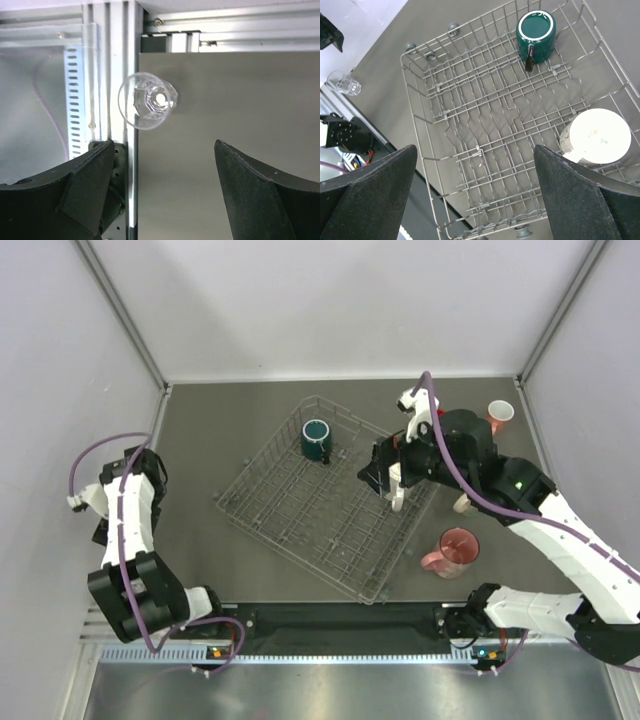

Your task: Load the cups into the dish rack

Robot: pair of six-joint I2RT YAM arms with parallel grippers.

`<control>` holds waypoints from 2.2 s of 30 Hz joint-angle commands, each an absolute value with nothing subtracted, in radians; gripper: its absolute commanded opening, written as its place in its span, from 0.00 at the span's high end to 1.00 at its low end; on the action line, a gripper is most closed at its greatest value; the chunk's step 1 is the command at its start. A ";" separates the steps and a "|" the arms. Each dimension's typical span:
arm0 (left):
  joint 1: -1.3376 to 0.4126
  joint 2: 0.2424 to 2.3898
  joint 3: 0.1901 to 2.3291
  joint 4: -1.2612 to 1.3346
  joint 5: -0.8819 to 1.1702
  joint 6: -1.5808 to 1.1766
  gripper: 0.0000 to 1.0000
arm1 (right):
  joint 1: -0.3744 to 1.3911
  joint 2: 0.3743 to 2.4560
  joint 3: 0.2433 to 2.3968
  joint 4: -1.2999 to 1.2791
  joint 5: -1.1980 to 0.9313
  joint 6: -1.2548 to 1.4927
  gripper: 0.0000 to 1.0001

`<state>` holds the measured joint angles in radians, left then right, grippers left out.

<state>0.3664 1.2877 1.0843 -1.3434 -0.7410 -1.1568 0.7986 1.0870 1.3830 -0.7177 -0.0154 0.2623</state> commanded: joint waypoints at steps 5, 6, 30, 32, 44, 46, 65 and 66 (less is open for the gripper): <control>0.385 1.345 1.088 -1.419 -0.762 -1.036 0.21 | 0.815 1.072 1.430 -0.713 -0.031 0.232 0.00; 0.385 1.359 1.086 -1.427 -0.752 -1.037 0.22 | 0.816 1.071 1.430 -0.712 -0.032 0.232 0.00; 0.566 1.405 1.012 -1.223 -0.558 -0.931 0.34 | 0.822 0.991 1.367 -0.686 -0.112 0.199 0.00; 0.569 1.419 1.037 -1.220 -0.581 -0.920 0.34 | 0.825 0.991 1.364 -0.684 -0.112 0.202 0.00; 0.575 1.505 1.035 -1.129 -0.581 -0.833 0.36 | 0.828 1.006 1.370 -0.672 -0.112 0.198 0.00; 0.577 1.511 1.034 -1.117 -0.578 -0.821 0.38 | 0.828 1.009 1.373 -0.673 -0.109 0.195 0.00; 0.621 1.519 1.017 -1.095 -0.548 -0.788 0.41 | 0.828 1.026 1.388 -0.673 -0.072 0.186 0.00; 0.624 1.519 1.012 -1.092 -0.545 -0.787 0.41 | 0.828 1.026 1.390 -0.675 -0.069 0.186 0.00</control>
